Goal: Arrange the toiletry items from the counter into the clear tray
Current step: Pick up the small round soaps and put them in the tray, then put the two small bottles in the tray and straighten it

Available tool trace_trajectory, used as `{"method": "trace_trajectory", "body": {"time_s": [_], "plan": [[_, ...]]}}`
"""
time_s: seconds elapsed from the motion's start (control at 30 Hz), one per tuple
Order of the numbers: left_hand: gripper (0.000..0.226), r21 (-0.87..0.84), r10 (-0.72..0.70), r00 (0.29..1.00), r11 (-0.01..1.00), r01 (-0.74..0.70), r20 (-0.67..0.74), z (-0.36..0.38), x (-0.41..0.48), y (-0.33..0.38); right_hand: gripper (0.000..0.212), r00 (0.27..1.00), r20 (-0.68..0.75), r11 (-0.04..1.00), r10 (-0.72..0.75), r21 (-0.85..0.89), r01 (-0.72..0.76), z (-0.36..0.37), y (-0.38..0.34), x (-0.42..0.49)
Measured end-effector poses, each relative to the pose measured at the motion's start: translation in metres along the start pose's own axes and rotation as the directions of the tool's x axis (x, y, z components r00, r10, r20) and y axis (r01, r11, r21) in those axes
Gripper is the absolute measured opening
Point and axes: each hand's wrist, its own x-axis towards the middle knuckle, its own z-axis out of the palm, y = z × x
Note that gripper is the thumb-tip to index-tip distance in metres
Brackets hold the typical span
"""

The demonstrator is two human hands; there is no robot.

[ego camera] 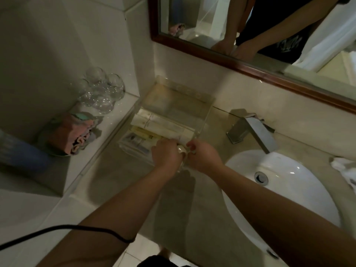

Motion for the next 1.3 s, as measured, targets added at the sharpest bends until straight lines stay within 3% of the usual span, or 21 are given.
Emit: {"method": "trace_trajectory", "body": {"time_s": [0.23,0.4,0.53,0.7,0.9,1.0,1.07,1.2,1.3], "plan": [[0.036,-0.046,0.02,1.0,0.999,-0.021,-0.016,-0.014,-0.002,0.0,0.037,1.0,0.011,1.0,0.022,0.015,-0.022,0.0,0.007,0.0],[0.028,-0.168,0.285,0.955,0.941,-0.295,-0.081,-0.03,-0.023,0.044,0.039,0.997,-0.023,0.998,0.069,0.014,-0.068,-0.025,0.044,-0.029],[0.02,-0.312,0.506,0.861,0.811,-0.495,-0.05,-0.035,-0.073,0.12,0.03,0.965,-0.245,0.994,0.095,0.081,-0.077,-0.08,0.101,-0.08],[0.01,-0.392,0.688,0.726,0.673,-0.628,0.019,-0.009,-0.157,0.234,0.008,0.84,-0.501,0.976,0.207,0.17,-0.14,-0.152,0.21,-0.169],[0.035,-0.411,0.703,0.659,0.701,-0.582,0.266,0.073,-0.248,0.356,0.027,0.729,-0.588,0.936,0.351,0.198,-0.291,-0.2,0.361,-0.288],[0.044,-0.411,0.714,0.602,0.699,-0.586,0.357,0.106,-0.286,0.406,0.025,0.665,-0.607,0.898,0.435,0.238,-0.37,-0.216,0.424,-0.346],[0.05,-0.395,0.686,0.603,0.727,-0.561,0.406,0.122,-0.298,0.431,0.026,0.647,-0.587,0.872,0.486,0.283,-0.399,-0.219,0.456,-0.374],[0.059,-0.332,0.61,0.644,0.792,-0.512,0.461,0.151,-0.3,0.468,0.031,0.663,-0.487,0.822,0.569,0.372,-0.432,-0.196,0.493,-0.393],[0.064,-0.326,0.56,0.704,0.828,-0.456,0.437,0.167,-0.299,0.482,0.041,0.746,-0.368,0.819,0.556,0.393,-0.417,-0.169,0.503,-0.389]]}}
